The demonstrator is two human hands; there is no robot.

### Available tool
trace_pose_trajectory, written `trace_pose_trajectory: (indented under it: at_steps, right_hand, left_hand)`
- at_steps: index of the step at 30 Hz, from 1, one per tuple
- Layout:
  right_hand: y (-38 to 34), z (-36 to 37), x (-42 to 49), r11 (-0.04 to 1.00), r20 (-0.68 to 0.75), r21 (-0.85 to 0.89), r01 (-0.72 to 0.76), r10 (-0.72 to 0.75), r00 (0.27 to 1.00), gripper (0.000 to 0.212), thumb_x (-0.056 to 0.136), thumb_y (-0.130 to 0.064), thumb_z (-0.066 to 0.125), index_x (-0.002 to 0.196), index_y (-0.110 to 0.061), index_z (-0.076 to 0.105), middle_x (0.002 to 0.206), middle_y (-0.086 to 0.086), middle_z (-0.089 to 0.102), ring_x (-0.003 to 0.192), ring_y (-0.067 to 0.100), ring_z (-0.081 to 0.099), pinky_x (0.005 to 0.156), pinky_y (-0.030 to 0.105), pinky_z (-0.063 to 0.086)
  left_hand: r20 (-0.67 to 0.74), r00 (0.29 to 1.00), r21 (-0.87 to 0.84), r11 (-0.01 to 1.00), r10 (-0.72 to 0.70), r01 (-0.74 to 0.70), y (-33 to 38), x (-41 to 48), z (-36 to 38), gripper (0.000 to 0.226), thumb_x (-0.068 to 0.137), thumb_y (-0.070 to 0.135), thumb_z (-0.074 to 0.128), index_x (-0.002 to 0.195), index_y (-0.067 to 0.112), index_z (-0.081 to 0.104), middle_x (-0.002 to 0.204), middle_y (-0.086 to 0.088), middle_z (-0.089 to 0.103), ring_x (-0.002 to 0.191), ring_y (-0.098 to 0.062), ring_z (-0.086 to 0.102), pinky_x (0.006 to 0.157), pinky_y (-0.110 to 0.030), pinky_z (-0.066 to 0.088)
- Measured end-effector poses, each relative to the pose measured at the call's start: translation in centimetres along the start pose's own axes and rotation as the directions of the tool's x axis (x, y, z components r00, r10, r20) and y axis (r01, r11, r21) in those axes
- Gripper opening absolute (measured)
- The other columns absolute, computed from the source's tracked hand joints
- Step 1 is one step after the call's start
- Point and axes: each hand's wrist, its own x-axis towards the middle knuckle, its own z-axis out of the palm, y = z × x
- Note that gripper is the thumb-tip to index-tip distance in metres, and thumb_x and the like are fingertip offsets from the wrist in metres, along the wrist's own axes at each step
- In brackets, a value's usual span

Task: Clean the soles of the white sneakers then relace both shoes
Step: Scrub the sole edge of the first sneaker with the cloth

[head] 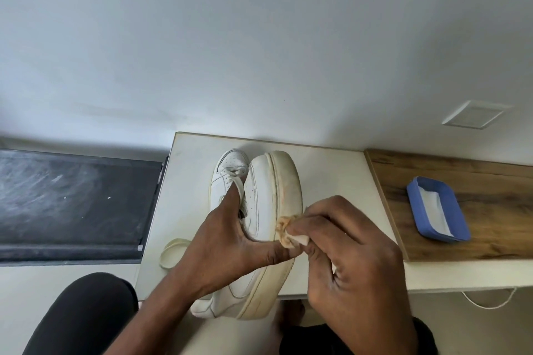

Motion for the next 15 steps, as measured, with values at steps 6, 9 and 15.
trace_pose_trajectory:
  at_steps: [6,9,15]
  right_hand:
    - [0.2,-0.4,0.9,0.999,-0.133,-0.018,-0.042,0.039,0.990,0.019,0.079,0.005,0.072,0.084,-0.012,0.077,0.087,-0.005,0.065,0.081,-0.004,0.054,0.076,-0.002,0.039]
    - [0.7,-0.5,1.4,0.993,-0.211,-0.061,-0.105,0.090,0.973,0.023,0.072,0.010,0.080,0.084,-0.009,0.077,0.088,-0.002,0.066,0.083,-0.005,0.050,0.079,-0.003,0.039]
    - [-0.1,-0.3,0.7,1.000,-0.082,-0.015,0.016,-0.017,0.997,0.020,0.083,0.004,0.069,0.089,-0.013,0.078,0.090,-0.003,0.066,0.082,0.004,0.061,0.076,0.012,0.051]
  left_hand:
    - [0.026,1.000,0.049,0.999,-0.014,0.013,0.0,-0.1,0.0,0.087,0.057,0.083,0.082,0.125,0.035,0.055,0.117,0.011,0.072,0.111,-0.009,0.069,0.093,-0.045,0.059]
    - [0.054,0.999,0.085,0.996,0.000,-0.005,0.2,-0.4,0.3,0.093,0.055,0.086,0.080,0.133,0.043,0.051,0.121,0.020,0.069,0.116,-0.001,0.065,0.096,-0.039,0.057]
    - [-0.010,0.999,0.116,0.993,-0.034,0.034,0.2,-0.3,0.4,0.084,0.052,0.087,0.079,0.115,0.037,0.055,0.104,0.012,0.072,0.095,-0.007,0.070,0.080,-0.041,0.059]
